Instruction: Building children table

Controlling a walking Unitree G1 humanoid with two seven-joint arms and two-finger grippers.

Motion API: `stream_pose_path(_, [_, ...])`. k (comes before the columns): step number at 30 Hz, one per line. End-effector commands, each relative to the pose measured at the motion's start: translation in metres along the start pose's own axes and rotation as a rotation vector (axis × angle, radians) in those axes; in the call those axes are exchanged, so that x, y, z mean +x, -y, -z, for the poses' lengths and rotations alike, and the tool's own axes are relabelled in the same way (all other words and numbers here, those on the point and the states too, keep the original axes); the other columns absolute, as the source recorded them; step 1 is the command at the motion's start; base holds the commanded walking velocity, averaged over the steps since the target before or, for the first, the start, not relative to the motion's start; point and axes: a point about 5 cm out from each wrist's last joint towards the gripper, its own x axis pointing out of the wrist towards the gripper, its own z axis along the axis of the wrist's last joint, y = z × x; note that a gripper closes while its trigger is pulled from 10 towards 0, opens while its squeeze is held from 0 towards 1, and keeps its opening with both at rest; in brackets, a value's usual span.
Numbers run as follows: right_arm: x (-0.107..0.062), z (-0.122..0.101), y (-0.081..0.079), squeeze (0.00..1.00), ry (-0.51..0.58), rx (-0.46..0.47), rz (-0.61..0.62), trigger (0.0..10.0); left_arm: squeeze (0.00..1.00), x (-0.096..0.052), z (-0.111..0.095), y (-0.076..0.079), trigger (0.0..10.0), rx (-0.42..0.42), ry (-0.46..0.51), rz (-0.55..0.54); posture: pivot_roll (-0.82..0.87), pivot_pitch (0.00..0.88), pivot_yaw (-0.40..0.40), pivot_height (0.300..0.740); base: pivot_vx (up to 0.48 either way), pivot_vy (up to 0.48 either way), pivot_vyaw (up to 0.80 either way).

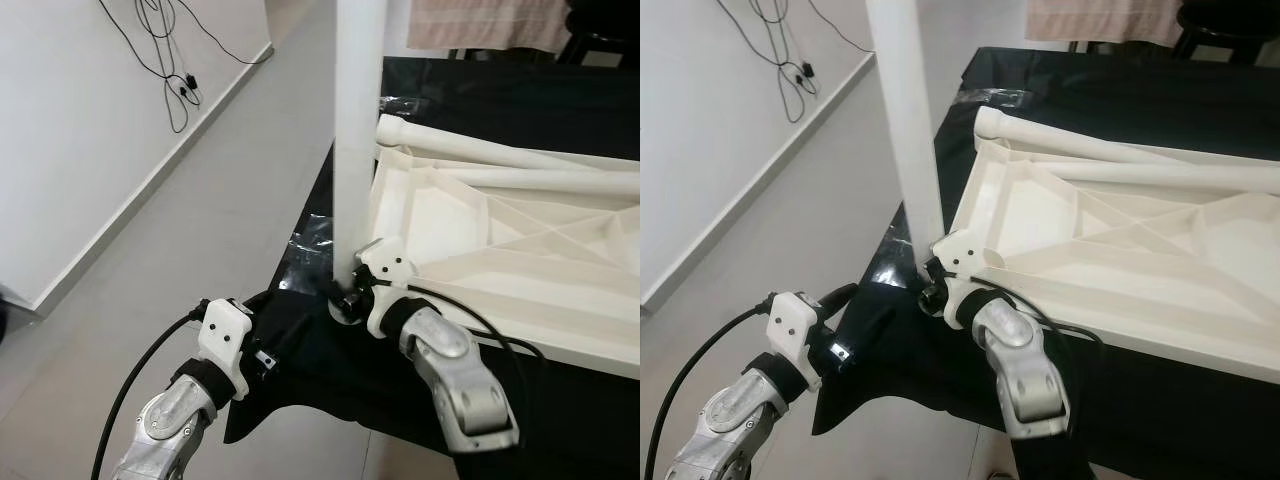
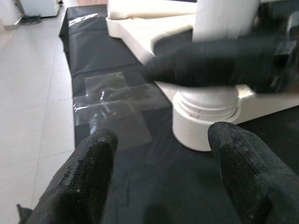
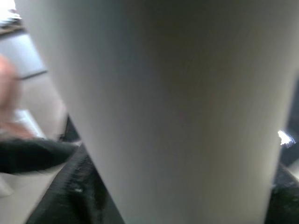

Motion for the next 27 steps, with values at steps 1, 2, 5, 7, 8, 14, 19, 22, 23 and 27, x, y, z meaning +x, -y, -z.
stream_pose_path(1, [0.002,-0.002,-0.002,1.0,0.016,0.043,-0.101,10.0,0.0,-0.002,0.006,0.001,10.0,-0.007,-0.022,-0.003,-0.02,0.206,0.06,0.74,0.0,0.0,0.0])
stream_pose_path(2, [0.002,-0.002,-0.002,1.0,0.016,0.043,-0.101,10.0,0.0,-0.002,0.006,0.001,10.0,-0.007,-0.022,-0.003,-0.02,0.206,0.06,0.74,0.0,0.0,0.0])
stream_pose_path(5, [0.001,-0.004,0.008,0.0,0.011,0.03,-0.19,10.0,0.0,-0.002,0.006,0.001,10.0,-0.007,-0.022,-0.003,-0.02,0.204,0.058,0.74,0.0,0.0,0.0])
stream_pose_path(7, [0.0,-0.003,0.014,0.0,-0.006,0.008,-0.27,10.0,0.0,-0.003,0.007,0.002,10.0,-0.007,-0.021,-0.004,-0.01,0.201,0.055,0.74,0.0,0.0,0.0])
stream_pose_path(8, [-0.001,-0.004,0.021,0.0,-0.017,0.008,-0.338,10.0,0.0,-0.003,0.007,0.002,10.0,-0.006,-0.021,-0.005,-0.01,0.201,0.056,0.74,0.0,0.0,0.0])
stream_pose_path(14, [0.002,-0.006,0.034,0.0,-0.024,0.055,-0.462,7.9,0.0,-0.005,0.007,0.004,10.0,-0.005,-0.023,-0.005,0.0,0.2,0.057,0.74,0.0,0.0,0.0])
stream_pose_path(19, [0.002,-0.007,0.038,0.0,-0.023,0.074,-0.483,0.0,0.0,-0.006,0.007,0.005,10.0,-0.007,-0.025,-0.004,0.0,0.2,0.057,0.74,0.0,0.0,0.0])
stream_pose_path(22, [0.001,-0.006,0.038,0.0,-0.024,0.07,-0.469,0.0,0.0,-0.007,0.007,0.006,10.0,-0.009,-0.025,-0.003,0.0,0.201,0.058,0.74,0.0,0.0,0.0])
stream_pose_path(23, [0.001,-0.006,0.038,0.0,-0.024,0.07,-0.469,0.0,0.0,-0.007,0.007,0.006,10.0,-0.009,-0.025,-0.003,0.0,0.201,0.058,0.74,0.0,0.0,0.0])
stream_pose_path(27, [-0.017,0.006,0.039,0.0,-0.034,0.045,-0.252,0.0,0.0,-0.008,0.007,0.007,10.0,-0.012,-0.023,-0.001,-0.01,0.211,0.055,0.74,0.0,0.0,0.0])
